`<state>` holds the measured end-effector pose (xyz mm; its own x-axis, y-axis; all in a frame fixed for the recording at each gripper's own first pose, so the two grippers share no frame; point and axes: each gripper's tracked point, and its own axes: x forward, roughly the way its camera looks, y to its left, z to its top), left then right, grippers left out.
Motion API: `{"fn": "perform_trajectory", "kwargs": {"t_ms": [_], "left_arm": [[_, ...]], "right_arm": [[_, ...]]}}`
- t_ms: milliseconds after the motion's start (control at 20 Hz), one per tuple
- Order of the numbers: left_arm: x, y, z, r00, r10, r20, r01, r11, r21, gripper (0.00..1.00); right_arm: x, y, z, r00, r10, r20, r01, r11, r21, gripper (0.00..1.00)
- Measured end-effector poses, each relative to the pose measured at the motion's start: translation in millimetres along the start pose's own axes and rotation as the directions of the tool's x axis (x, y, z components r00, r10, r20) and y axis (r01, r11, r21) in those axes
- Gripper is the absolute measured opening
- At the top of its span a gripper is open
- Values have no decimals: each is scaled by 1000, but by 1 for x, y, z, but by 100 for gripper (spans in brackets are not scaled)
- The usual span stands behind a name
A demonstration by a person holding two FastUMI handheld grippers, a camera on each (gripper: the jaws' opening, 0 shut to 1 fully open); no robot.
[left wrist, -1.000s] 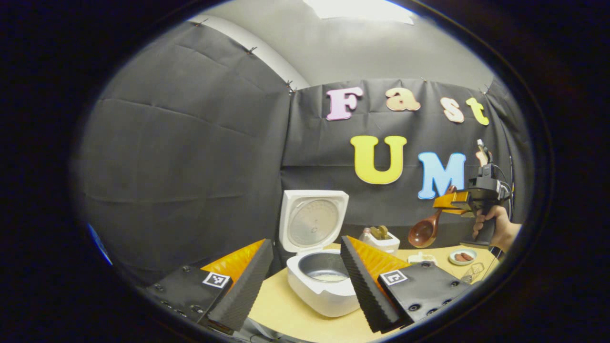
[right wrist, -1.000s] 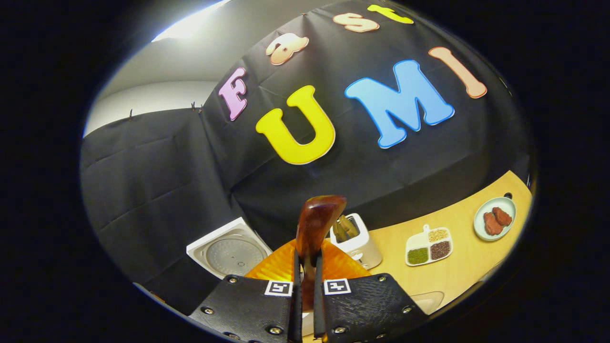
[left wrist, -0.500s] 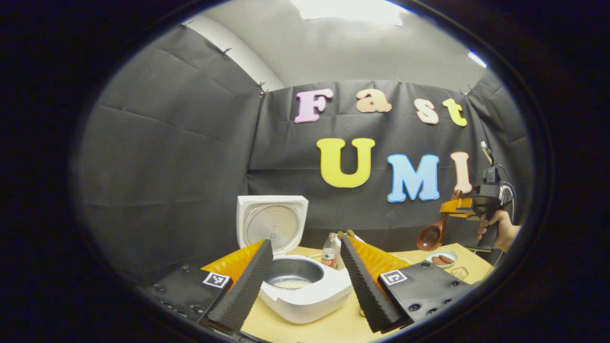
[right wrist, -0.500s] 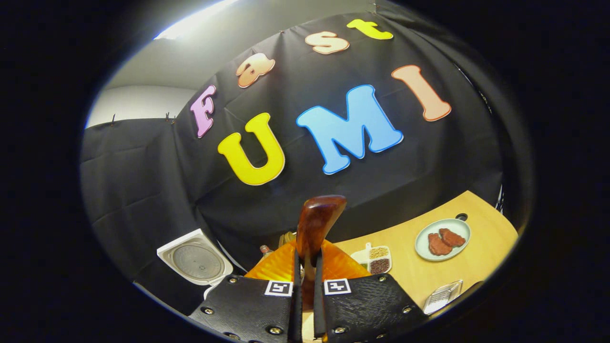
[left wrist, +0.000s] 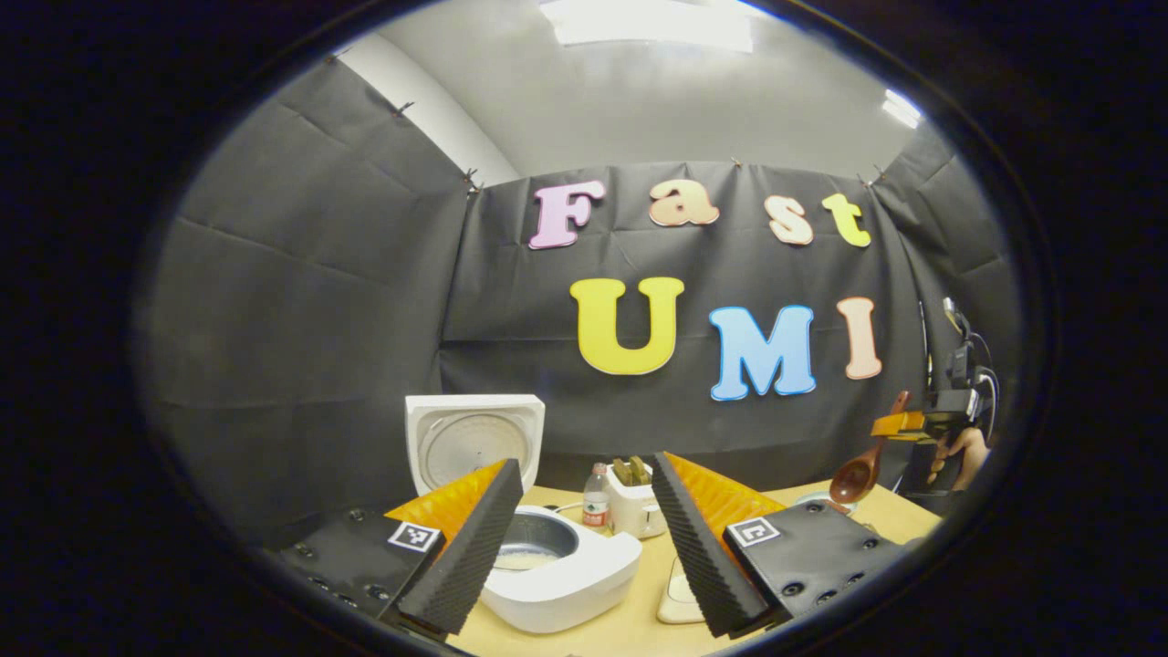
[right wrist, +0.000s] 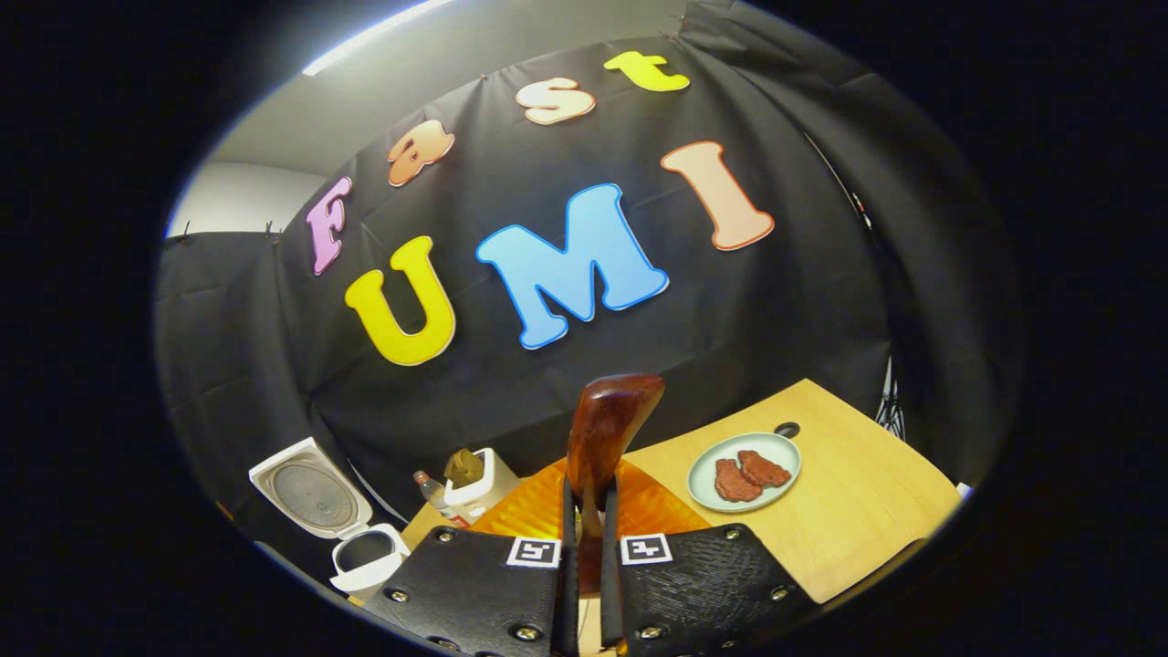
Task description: Close the left gripper, press the button to open the rice cooker; take a wooden spoon from the chopstick holder with the right hand, scoop a spoonful of rice and pour it into the rice cooker, then put the wooden spoon back into the chopstick holder.
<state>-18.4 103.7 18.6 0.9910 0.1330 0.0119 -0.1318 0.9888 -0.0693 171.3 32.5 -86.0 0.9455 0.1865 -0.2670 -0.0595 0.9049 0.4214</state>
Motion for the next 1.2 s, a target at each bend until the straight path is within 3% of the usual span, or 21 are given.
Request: {"fn": "perform_trajectory", "kwargs": {"t_ms": [350,750,1200], "left_arm": [[-3,-26,2,999,-38,-8,38,999,21,98],[-11,-30,2,999,-37,-20,38,998,57,99],[-19,-23,2,1000,-16,-27,18,997,80,99]], "right_arm": [[-8,-67,-37,992,-119,-51,117,992,-42,10],[-7,-105,-84,974,-197,-111,188,979,-81,10],[2,-138,-135,951,-203,-233,226,971,78,10]]}}
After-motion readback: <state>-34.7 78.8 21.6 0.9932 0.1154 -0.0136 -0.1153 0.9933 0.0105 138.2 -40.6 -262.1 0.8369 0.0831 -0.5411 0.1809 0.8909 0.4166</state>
